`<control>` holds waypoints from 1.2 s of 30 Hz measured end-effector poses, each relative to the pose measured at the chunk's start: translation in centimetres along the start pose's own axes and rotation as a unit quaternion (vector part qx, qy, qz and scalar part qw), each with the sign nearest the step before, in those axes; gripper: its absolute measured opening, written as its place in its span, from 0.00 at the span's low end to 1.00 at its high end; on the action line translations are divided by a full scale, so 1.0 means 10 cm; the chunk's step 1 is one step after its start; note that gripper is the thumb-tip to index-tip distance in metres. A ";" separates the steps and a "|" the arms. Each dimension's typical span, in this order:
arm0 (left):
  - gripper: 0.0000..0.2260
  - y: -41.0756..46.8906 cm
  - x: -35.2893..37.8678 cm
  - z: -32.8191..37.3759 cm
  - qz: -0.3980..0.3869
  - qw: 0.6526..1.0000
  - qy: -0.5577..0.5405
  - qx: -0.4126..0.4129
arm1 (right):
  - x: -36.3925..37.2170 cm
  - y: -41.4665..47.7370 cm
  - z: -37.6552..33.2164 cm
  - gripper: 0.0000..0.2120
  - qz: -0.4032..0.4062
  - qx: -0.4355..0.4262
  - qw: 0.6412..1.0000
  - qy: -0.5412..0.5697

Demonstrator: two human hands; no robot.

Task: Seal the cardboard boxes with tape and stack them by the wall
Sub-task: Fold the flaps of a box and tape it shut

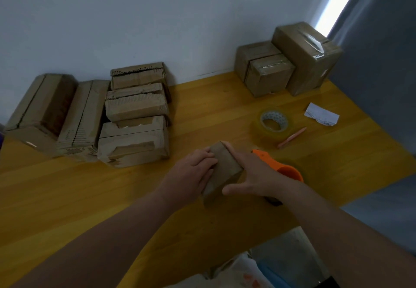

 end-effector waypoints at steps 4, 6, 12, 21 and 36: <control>0.18 -0.01 -0.02 0.00 0.015 1.000 -0.012 0.009 | -0.01 0.07 -0.07 0.65 -0.022 -0.016 0.979 -0.204; 0.19 -0.01 -0.03 0.01 0.014 1.000 -0.008 0.016 | -0.01 0.10 -0.12 0.66 -0.022 -0.022 0.963 -0.269; 0.16 0.02 0.00 0.01 0.006 1.000 -0.007 0.014 | -0.03 0.13 -0.21 0.63 -0.016 -0.030 0.925 -0.379; 0.18 0.05 0.01 0.03 -0.032 0.999 0.005 -0.016 | -0.03 0.02 -0.26 0.58 -0.038 -0.039 0.909 -0.413; 0.33 0.06 -0.06 0.19 -0.043 0.991 0.119 -0.046 | -0.19 -0.46 -0.47 0.32 0.109 -0.109 0.885 -0.439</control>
Point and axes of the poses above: each hand's wrist, its own y-axis towards the middle knuckle, its own x-axis out of the palm, z = x × y, the point moved 8 cm from there along y, towards the middle knuckle, and after that the axes turned 9 degrees about -x, right-handed, at the moved point
